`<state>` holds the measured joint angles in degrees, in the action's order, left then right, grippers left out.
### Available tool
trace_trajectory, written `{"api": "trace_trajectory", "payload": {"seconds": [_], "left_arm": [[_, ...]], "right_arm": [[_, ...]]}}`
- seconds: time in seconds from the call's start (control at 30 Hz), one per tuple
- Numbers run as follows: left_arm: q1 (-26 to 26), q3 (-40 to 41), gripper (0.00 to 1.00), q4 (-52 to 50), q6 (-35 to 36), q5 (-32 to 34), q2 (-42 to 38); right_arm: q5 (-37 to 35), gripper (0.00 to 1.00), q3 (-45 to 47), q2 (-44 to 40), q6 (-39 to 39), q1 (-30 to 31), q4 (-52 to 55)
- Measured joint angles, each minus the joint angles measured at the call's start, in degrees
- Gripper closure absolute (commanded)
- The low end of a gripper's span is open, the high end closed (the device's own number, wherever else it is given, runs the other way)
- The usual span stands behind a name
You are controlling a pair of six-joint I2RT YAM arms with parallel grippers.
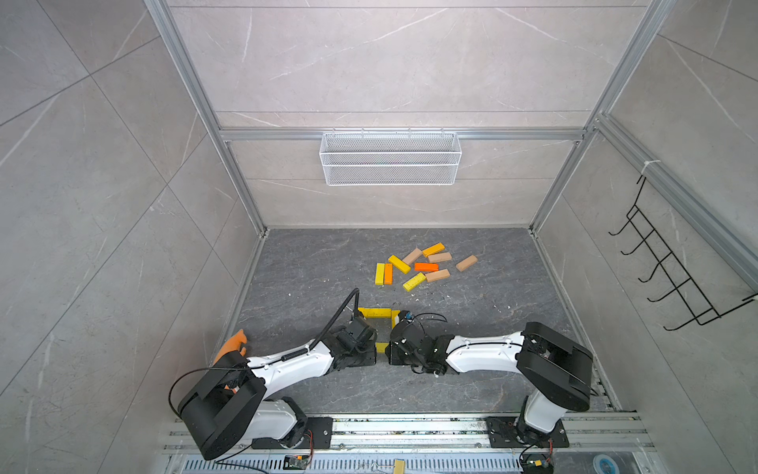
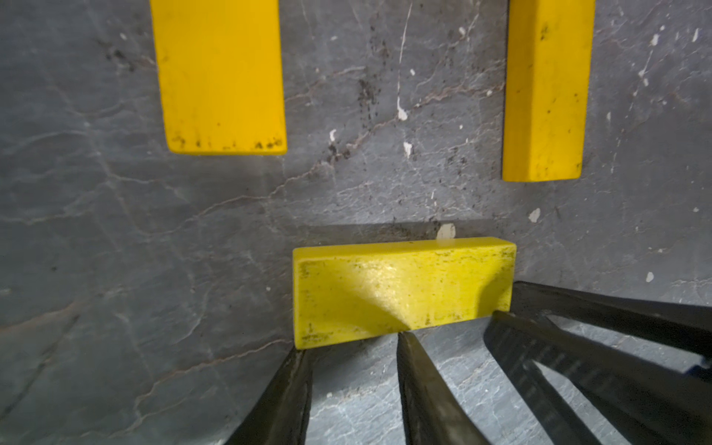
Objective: Assemble the number 8 with building blocks
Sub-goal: Assemble the building block at the center of the board.
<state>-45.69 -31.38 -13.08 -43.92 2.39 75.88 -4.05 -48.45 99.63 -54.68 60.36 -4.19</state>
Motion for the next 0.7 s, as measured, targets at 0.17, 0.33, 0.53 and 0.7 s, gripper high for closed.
{"api": "trace_trajectory", "payload": {"seconds": [0.17, 0.33, 0.53, 0.7], "left_arm": [[0.0, -0.4, 0.60, 0.7, 0.0, 0.1, 0.8], [0.0, -1.6, 0.60, 0.7, 0.0, 0.5, 2.2], [0.1, -2.6, 0.60, 0.7, 0.0, 0.5, 3.4], [0.1, -2.8, 0.60, 0.8, 0.0, 0.5, 3.7]], "right_arm": [[0.5, 0.77, -0.7, 0.7, 0.0, -1.2, -0.3], [0.9, 0.78, -1.4, 1.5, 0.0, -2.0, -0.4], [1.1, 0.79, -1.7, 1.6, 0.3, -2.7, -0.4], [1.0, 0.79, -1.9, 1.6, 0.5, -3.3, -0.3]]}}
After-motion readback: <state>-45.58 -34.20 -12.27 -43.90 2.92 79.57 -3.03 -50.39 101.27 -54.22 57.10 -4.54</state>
